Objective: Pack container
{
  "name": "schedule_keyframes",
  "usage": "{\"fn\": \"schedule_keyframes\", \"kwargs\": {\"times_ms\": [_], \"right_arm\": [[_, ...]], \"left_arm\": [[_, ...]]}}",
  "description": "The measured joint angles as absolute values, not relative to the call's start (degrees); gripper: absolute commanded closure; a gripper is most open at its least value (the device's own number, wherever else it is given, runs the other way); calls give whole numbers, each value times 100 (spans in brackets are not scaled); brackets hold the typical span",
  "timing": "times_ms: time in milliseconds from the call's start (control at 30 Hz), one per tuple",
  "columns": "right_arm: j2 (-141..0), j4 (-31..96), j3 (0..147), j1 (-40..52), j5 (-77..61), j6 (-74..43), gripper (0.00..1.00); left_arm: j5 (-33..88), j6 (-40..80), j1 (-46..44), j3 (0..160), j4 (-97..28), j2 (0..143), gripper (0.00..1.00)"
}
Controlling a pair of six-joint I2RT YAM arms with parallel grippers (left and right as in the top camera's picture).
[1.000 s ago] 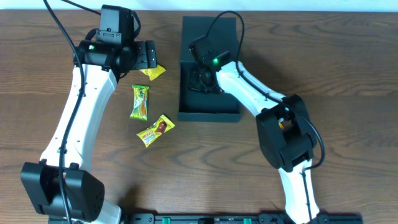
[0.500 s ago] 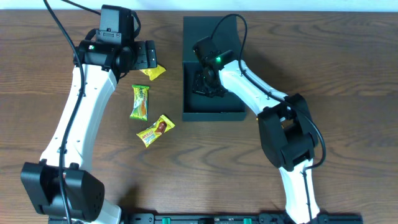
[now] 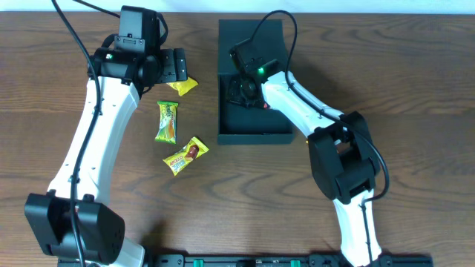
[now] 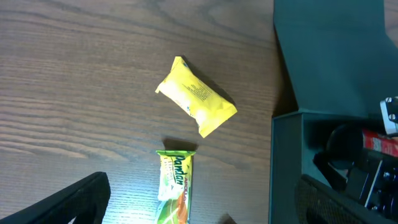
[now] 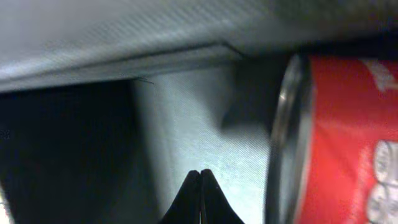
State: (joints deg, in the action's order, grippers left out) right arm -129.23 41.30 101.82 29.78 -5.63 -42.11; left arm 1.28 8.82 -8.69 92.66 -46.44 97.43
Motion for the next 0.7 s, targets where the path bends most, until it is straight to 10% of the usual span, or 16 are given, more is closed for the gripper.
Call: {"fn": "schedule_keyframes", "kwargs": {"times_ms": [700], "right_arm": [[-12971,5098,10997,3028,593,-3258,98]], "left_arm": [[128,884,-869,9266,-4615,9751,5]]}}
